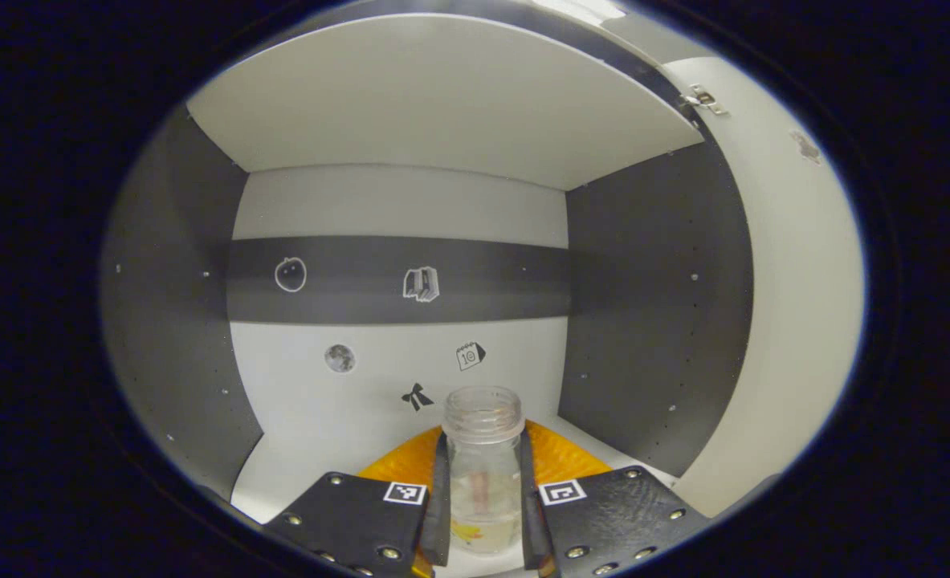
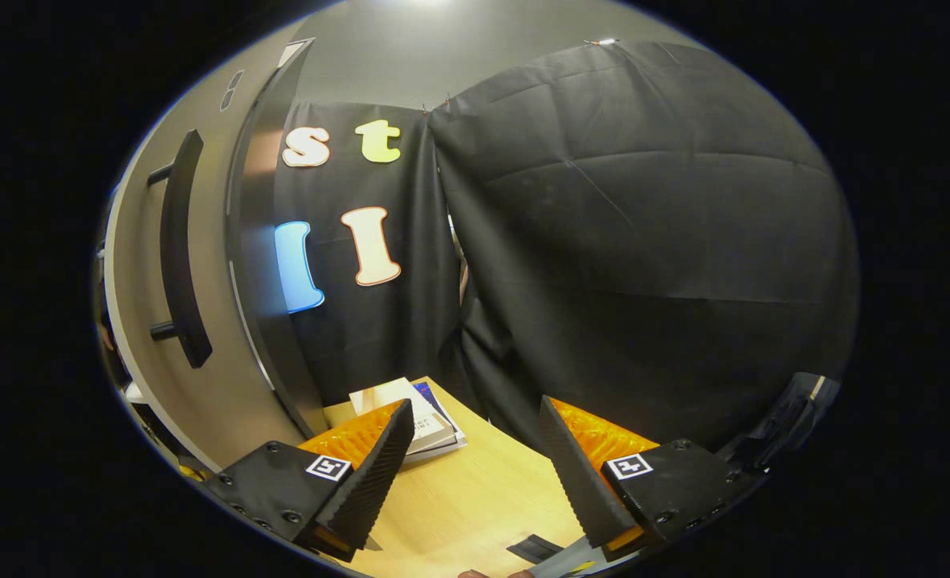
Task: Grasp the bottle in the cabinet with the left hand and place it on the coaster, then close the right door with the right hand and the left door with the left hand.
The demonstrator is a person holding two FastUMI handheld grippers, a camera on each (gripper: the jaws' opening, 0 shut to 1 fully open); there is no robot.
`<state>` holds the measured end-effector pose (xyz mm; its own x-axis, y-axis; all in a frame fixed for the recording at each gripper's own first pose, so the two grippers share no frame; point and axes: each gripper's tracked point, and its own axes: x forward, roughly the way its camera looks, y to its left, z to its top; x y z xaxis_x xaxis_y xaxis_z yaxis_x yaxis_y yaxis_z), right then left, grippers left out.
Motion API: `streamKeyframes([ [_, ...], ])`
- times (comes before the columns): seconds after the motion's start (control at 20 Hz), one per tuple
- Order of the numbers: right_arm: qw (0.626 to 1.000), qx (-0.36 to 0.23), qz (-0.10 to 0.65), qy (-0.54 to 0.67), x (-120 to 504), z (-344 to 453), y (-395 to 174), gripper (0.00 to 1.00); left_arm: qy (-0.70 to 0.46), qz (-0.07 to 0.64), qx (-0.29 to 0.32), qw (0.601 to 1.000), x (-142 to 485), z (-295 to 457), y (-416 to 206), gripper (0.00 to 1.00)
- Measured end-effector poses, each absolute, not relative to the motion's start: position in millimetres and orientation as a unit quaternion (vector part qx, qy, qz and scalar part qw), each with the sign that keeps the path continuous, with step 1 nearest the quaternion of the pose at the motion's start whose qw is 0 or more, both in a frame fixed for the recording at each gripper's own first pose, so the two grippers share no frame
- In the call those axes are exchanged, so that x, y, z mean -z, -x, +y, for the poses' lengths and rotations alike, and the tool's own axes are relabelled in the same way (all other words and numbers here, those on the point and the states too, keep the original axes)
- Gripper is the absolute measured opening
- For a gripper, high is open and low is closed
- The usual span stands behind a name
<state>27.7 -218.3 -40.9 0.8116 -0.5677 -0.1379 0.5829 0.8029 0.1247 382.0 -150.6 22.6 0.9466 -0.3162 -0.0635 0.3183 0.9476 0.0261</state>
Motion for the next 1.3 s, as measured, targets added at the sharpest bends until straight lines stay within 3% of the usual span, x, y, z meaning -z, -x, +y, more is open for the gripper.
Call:
streamKeyframes([
  [0.05,0.949,0.302,0.048,-0.08,41,-219,-27,0.96,-0.025,0.023,0.16,0.986,-29,-151,-377,0.29],
  [0.1,0.949,0.3,0.048,-0.08,41,-219,-27,1.0,-0.029,0.016,0.163,0.986,-35,-152,-372,0.36],
  [0.15,0.95,0.297,0.048,-0.08,41,-219,-29,0.99,-0.029,0.012,0.168,0.985,-41,-155,-363,0.32],
  [0.35,0.955,0.282,0.058,-0.07,48,-218,-31,1.0,-0.03,0.018,0.191,0.981,-52,-160,-326,0.35],
  [0.4,0.956,0.277,0.06,-0.068,50,-216,-31,0.96,-0.027,0.016,0.194,0.98,-54,-161,-315,0.35],
  [0.45,0.958,0.273,0.061,-0.067,49,-215,-31,1.0,-0.025,0.015,0.197,0.98,-57,-160,-305,0.43],
  [0.5,0.959,0.269,0.061,-0.066,47,-214,-31,0.96,-0.024,0.014,0.199,0.98,-58,-159,-294,0.43],
  [0.55,0.96,0.264,0.06,-0.064,46,-213,-32,1.0,-0.023,0.013,0.203,0.979,-59,-159,-284,0.43],
  [0.8,0.968,0.24,0.062,-0.047,42,-206,-29,1.0,-0.011,0.01,0.236,0.972,-45,-163,-231,0.43],
  [0.9,0.969,0.235,0.06,-0.039,37,-208,-27,0.96,-0.006,0.016,0.236,0.972,-32,-161,-214,0.4],
  [1.2,0.971,0.233,0.054,-0.029,24,-214,-20,1.0,0.016,0.047,0.226,0.973,38,-144,-178,0.3],
  [1.25,0.971,0.232,0.054,-0.029,22,-213,-18,0.96,0.021,0.049,0.225,0.973,50,-142,-173,0.29],
  [1.3,0.971,0.23,0.053,-0.027,19,-211,-17,1.0,0.027,0.052,0.225,0.973,61,-139,-167,0.43],
])
